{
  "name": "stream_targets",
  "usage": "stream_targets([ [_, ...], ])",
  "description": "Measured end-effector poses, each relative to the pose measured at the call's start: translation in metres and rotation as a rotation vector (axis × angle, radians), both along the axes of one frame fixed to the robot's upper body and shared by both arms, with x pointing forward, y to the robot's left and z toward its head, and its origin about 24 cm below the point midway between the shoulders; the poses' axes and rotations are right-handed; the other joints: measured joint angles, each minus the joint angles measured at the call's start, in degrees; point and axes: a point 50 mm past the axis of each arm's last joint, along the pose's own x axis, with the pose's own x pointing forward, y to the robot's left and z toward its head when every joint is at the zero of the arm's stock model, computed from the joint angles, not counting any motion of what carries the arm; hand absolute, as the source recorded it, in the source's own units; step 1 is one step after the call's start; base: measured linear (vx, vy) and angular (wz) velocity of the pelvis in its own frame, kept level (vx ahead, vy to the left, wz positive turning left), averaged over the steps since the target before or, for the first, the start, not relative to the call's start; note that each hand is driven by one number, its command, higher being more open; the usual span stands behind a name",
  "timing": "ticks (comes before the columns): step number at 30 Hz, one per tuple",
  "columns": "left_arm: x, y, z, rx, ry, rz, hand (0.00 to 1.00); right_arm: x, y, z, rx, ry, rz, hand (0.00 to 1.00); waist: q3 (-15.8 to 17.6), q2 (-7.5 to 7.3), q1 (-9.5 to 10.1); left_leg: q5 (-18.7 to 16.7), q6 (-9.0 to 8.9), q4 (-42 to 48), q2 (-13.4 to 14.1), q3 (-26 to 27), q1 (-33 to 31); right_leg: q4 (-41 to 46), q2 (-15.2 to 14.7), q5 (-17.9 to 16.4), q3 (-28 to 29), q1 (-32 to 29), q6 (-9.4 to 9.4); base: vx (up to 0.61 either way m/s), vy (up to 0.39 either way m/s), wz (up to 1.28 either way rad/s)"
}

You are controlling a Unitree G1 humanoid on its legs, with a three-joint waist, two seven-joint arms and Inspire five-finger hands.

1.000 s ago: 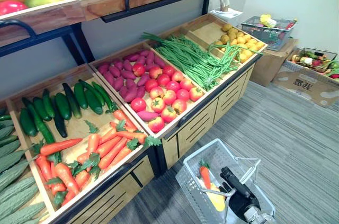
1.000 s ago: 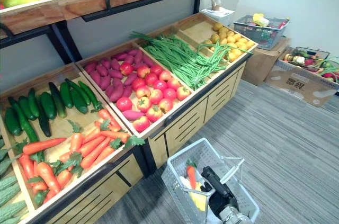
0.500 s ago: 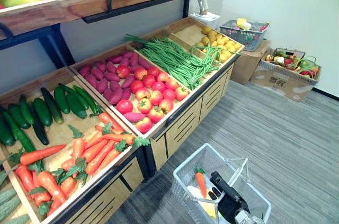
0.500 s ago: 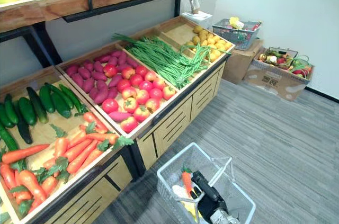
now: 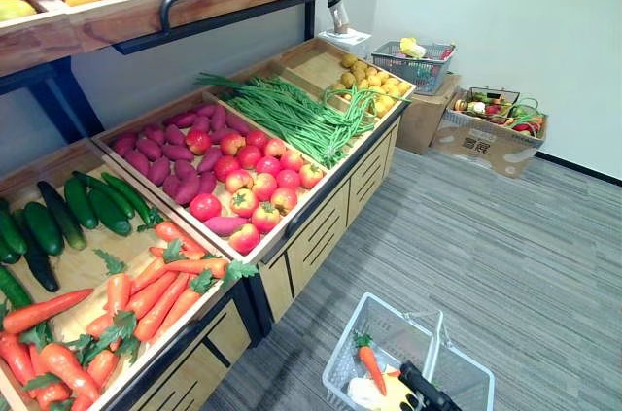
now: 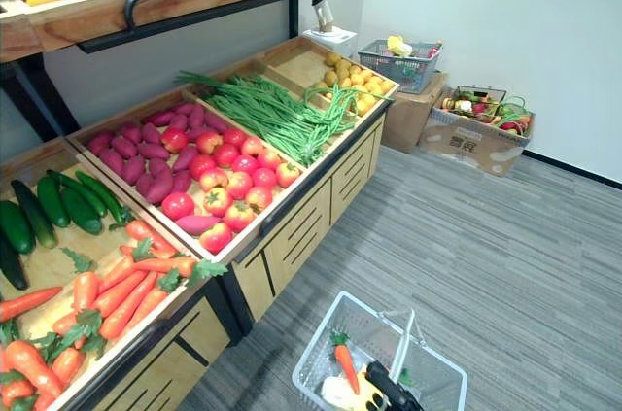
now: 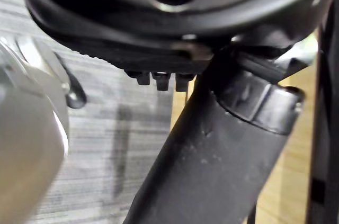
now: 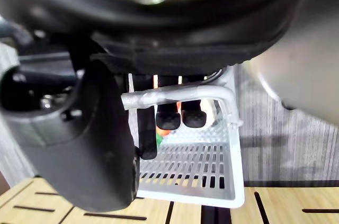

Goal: Pick vegetable in the basket

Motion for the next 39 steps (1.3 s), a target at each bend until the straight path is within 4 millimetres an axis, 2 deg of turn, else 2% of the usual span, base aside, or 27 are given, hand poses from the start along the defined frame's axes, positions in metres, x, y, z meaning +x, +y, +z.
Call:
stream_targets([
  [3, 0.011, -0.001, 0.001, 0.004, -0.003, -0.051, 1.00, -0.002, -0.001, -0.002, -0.003, 0.010, -0.011, 0.00, 0.0, 0.23, -1.09, -0.5, -0.19, 0.0, 0.4, 1.6, 0.9, 0.0, 0.8, 0.0, 1.5, 0.0, -0.04, 0.01, -0.012, -0.25],
  [9, 0.018, -0.004, -0.001, -0.002, 0.009, -0.096, 1.00, -0.010, -0.002, -0.007, 0.002, 0.044, -0.067, 0.00, 0.0, 0.54, -1.34, -1.4, -0.31, 0.1, 0.7, 3.7, 1.8, 0.0, 1.5, 0.0, 3.4, -0.1, -0.05, 0.02, -0.008, -0.19],
  [18, 0.012, -0.002, -0.004, 0.013, 0.050, -0.130, 1.00, -0.024, -0.006, -0.013, 0.011, 0.103, -0.149, 0.00, 0.0, 0.55, -2.28, -2.4, 0.03, 0.4, 0.6, 6.2, 3.2, 0.0, 2.2, 0.0, 6.1, -0.1, 0.02, 0.00, 0.001, -0.16],
  [26, 0.009, 0.000, -0.005, 0.023, 0.064, -0.184, 1.00, -0.027, -0.003, -0.014, 0.015, 0.094, -0.179, 0.00, 0.3, 0.21, -2.78, -3.7, 0.09, 0.9, 0.5, 12.9, 4.4, 0.2, 3.8, 1.3, 12.4, -2.2, 0.37, 0.01, 0.022, -0.45],
  [28, 0.009, 0.002, -0.005, 0.032, 0.067, -0.196, 1.00, -0.026, -0.002, -0.014, 0.016, 0.090, -0.182, 0.00, 0.6, 0.19, -2.80, -3.7, 0.12, 1.0, 0.7, 15.6, 5.6, 0.2, 4.9, 2.7, 12.0, -2.9, -0.37, 0.01, 0.020, -0.80],
  [29, 0.006, 0.006, -0.004, 0.038, 0.065, -0.171, 1.00, -0.020, 0.001, -0.013, 0.028, 0.072, -0.166, 0.00, 0.6, 0.01, -2.52, -3.7, 0.13, 1.9, 1.0, 19.0, 5.5, 0.4, 6.5, 5.0, 7.6, -4.0, -3.04, -0.01, -0.028, -1.48],
  [30, 0.002, 0.013, -0.003, 0.048, 0.072, -0.127, 1.00, -0.014, 0.008, -0.011, 0.043, 0.044, -0.127, 0.00, 1.3, -1.13, -2.15, -3.7, 0.36, 5.2, 1.2, 22.7, 4.5, 0.9, 7.5, 5.8, 1.2, -4.8, -7.59, -0.03, -0.066, -1.63],
  [31, 0.000, 0.016, -0.002, 0.056, 0.070, -0.107, 1.00, -0.010, 0.010, -0.010, 0.047, 0.030, -0.115, 0.00, 1.8, -2.04, -1.81, -3.6, 1.25, 7.1, 1.3, 24.3, 4.3, 1.5, 7.5, 4.7, -2.4, -4.8, -10.00, -0.06, -0.142, -1.62],
  [32, -0.002, 0.017, -0.002, 0.056, 0.066, -0.089, 1.00, -0.005, 0.008, -0.009, 0.031, 0.019, -0.090, 0.00, 2.9, -1.24, -1.71, -4.0, 2.72, 9.2, 2.2, 27.0, 4.8, 4.5, 6.6, -1.6, -10.1, -5.0, -14.15, -0.03, -0.104, -1.18],
  [33, -0.002, 0.015, -0.002, 0.050, 0.065, -0.089, 1.00, -0.004, 0.002, -0.008, 0.016, 0.015, -0.103, 0.00, 3.2, 0.07, -1.64, -4.1, 2.75, 8.8, 3.1, 28.0, 5.6, 7.8, 5.8, -5.6, -15.8, -5.4, -13.59, 0.03, -0.019, -1.26],
  [34, -0.002, 0.016, -0.001, 0.052, 0.058, -0.090, 1.00, -0.002, -0.008, -0.005, -0.006, 0.000, -0.131, 0.00, 3.1, 1.00, -1.66, -4.1, 2.72, 8.2, 3.5, 28.9, 6.1, 15.3, 2.7, -9.5, -23.9, -7.1, -14.40, 0.12, 0.091, -0.86],
  [35, 0.000, 0.022, 0.001, 0.073, 0.054, -0.102, 1.00, -0.003, -0.013, -0.005, -0.013, 0.002, -0.132, 0.00, 3.2, 0.25, -1.68, -4.5, 2.01, 7.7, 3.1, 29.8, 6.8, 19.7, -0.1, -10.7, -27.9, -7.0, -12.19, 0.13, 0.073, -0.77],
  [36, 0.001, 0.025, 0.002, 0.083, 0.056, -0.111, 1.00, -0.003, -0.013, -0.005, -0.012, 0.006, -0.132, 0.00, 3.4, 0.06, -1.40, -4.9, 1.31, 7.7, 3.3, 30.0, 7.3, 20.5, -0.2, -10.8, -28.1, -7.3, -10.75, 0.11, -0.018, -0.47],
  [39, 0.001, 0.032, 0.003, 0.098, 0.070, -0.105, 1.00, -0.011, -0.007, -0.008, 0.003, 0.026, -0.141, 0.00, 3.5, -0.32, -1.99, -4.4, -0.72, 8.1, 5.3, 30.9, 7.9, 21.6, 1.7, -12.7, -27.2, -7.3, -11.06, 0.06, -0.144, -0.22],
])
